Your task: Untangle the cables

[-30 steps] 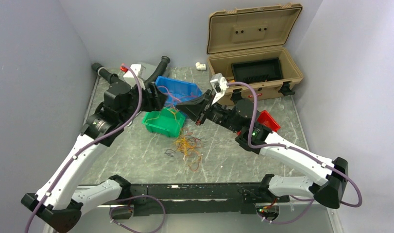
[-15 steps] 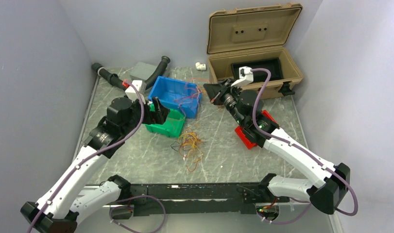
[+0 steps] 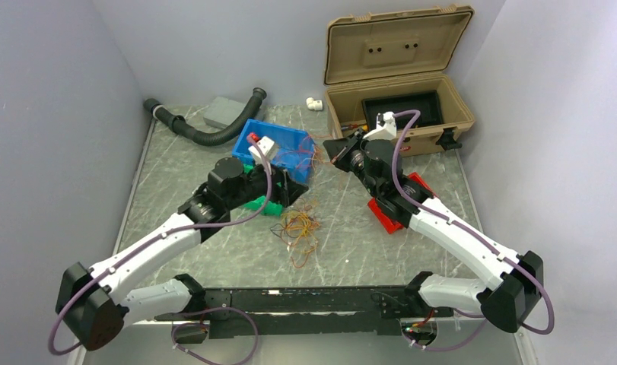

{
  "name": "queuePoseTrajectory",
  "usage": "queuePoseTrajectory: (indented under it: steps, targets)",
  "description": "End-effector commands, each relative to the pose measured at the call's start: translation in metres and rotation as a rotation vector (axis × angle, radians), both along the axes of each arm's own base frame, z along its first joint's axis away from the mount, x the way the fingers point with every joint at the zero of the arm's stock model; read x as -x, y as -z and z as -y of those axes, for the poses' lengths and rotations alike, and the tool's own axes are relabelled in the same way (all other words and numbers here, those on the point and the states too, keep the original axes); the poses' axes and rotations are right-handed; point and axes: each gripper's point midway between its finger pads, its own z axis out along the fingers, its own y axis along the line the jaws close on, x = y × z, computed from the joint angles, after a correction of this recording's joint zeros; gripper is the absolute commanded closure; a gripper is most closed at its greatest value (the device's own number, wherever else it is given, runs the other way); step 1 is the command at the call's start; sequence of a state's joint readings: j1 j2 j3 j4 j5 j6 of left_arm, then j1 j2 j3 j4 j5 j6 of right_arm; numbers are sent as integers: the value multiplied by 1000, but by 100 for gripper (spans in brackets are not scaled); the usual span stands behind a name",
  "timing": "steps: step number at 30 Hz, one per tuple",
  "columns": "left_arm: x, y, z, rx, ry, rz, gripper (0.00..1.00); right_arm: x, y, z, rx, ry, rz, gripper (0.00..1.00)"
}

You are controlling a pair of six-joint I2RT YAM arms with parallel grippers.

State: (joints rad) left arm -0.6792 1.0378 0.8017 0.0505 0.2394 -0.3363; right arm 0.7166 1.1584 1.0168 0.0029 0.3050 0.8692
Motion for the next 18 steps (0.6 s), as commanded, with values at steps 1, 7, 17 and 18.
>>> queuePoseTrajectory:
  steps: [1,7,17,18]
  targets:
    - [-11,-54,29,114,81,174,23,6,-25,-4,-93,-28,22,100]
    - [-29,-42,51,95,96,133,25,12,-30,-3,-122,-44,25,100]
    - [-31,13,51,22,78,-5,100,9,-60,73,7,206,131,100]
    - [-28,24,45,15,62,-21,100,11,-69,84,26,235,158,100]
